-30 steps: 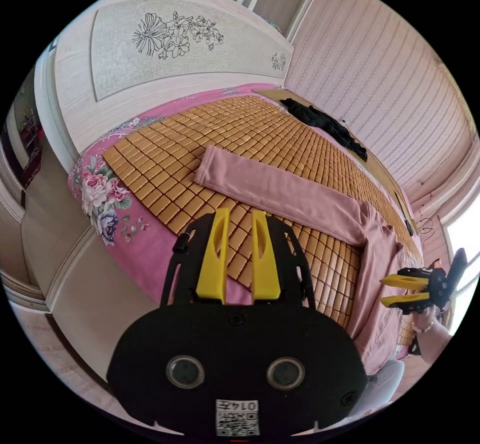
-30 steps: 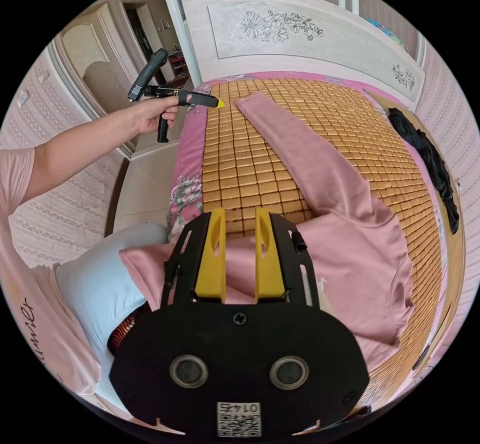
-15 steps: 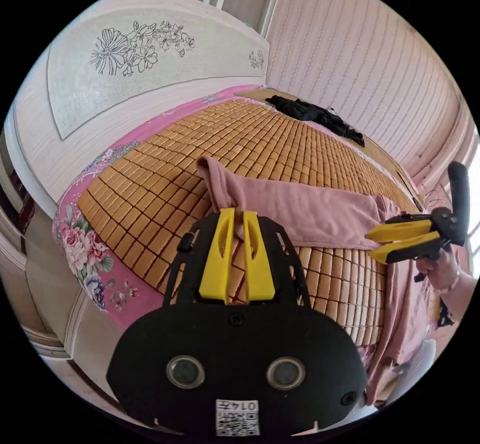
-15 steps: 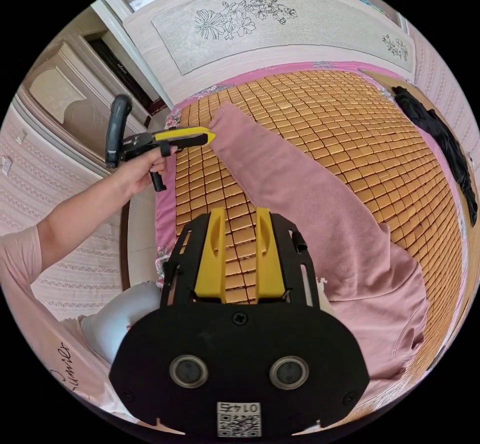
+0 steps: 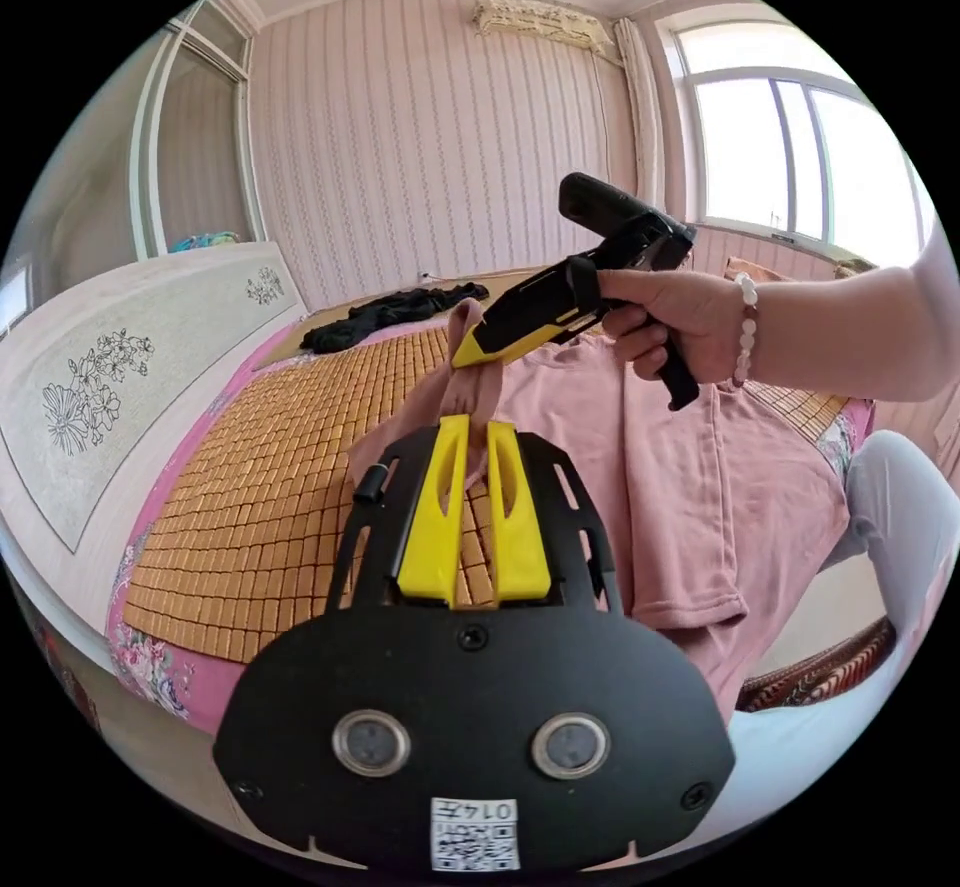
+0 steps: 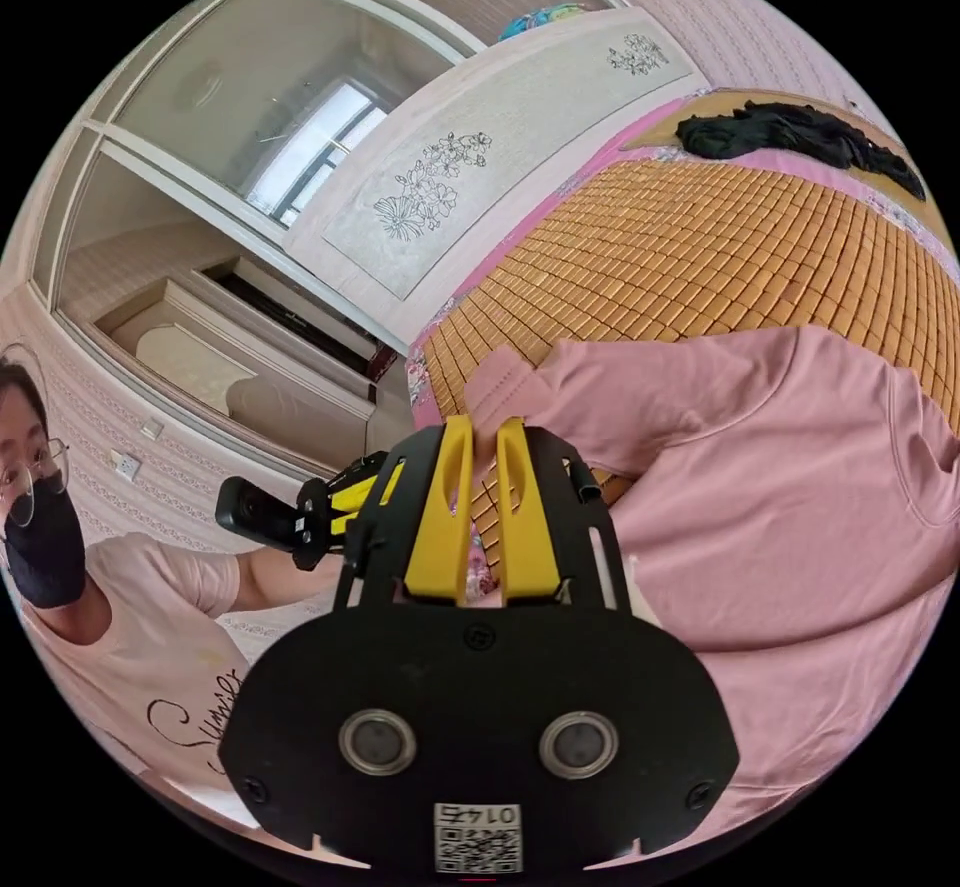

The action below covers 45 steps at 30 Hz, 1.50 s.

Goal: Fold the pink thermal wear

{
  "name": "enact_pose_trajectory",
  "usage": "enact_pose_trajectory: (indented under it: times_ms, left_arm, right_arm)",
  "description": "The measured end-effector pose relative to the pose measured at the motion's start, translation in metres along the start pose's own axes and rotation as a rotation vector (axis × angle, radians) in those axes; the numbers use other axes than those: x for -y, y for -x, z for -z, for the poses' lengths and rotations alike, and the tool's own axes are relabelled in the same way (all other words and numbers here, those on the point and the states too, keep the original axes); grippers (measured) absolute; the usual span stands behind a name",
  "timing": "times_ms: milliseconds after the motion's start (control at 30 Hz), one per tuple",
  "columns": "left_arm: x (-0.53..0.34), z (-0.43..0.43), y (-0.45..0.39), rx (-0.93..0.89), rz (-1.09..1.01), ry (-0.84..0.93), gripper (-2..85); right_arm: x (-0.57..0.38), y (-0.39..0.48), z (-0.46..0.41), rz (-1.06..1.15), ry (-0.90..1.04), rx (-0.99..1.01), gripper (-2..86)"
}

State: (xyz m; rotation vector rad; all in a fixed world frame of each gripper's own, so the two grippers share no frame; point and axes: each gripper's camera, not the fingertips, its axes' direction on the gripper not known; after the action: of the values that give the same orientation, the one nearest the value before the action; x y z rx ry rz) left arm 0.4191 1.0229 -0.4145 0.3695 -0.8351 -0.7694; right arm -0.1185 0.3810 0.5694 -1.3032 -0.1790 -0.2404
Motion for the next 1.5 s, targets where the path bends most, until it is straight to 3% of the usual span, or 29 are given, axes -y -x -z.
enact_pose_trajectory:
  times_ms: [133,267,433,567,733,833,1000,1200,1367,1433,1500]
  left_arm:
    - [0.062,0.027,-0.049,-0.214,0.041,-0.234,4.0]
    - [0.076,0.02,-0.111,-0.438,0.02,-0.299,4.2]
    - [0.042,-0.05,-0.191,-0.629,-0.053,0.0,2.9]
    - [0.027,-0.072,-0.207,-0.685,-0.035,0.113,0.1]
    - [0.018,-0.097,-0.178,-0.67,0.039,0.189,3.4]
    - [0.022,-0.116,-0.127,-0.52,0.068,0.207,5.0]
    - [0.051,-0.181,-0.02,-0.235,0.177,0.245,8.1]
    - [0.1,-0.304,0.057,-0.282,0.36,0.36,11.4]
    - [0.105,-0.396,0.071,-0.303,0.475,0.483,13.1]
    - [0.098,-0.428,0.072,-0.311,0.491,0.539,9.8]
    - [0.098,-0.437,0.07,-0.38,0.442,0.526,3.5]
  right_arm:
    - [-0.061,0.044,0.134,0.146,-0.244,-0.057,2.7]
    - [-0.165,0.047,0.218,0.042,-0.349,-0.196,2.6]
    - [-0.309,-0.033,0.23,-0.389,-0.25,-0.228,2.7]
    - [-0.359,-0.047,0.238,-0.477,-0.301,-0.231,3.1]
    - [-0.401,-0.073,0.23,-0.62,-0.042,-0.268,5.3]
    - [-0.421,-0.075,0.243,-0.654,0.054,-0.399,6.4]
    - [-0.375,-0.091,0.265,-0.497,0.036,-0.555,9.1]
    - [-0.254,-0.153,0.266,-0.338,-0.03,-0.634,11.5]
    - [-0.192,-0.213,0.254,-0.401,-0.06,-0.678,14.6]
    - [-0.178,-0.241,0.239,-0.452,0.014,-0.77,12.6]
    - [-0.177,-0.262,0.235,-0.518,0.088,-0.703,9.6]
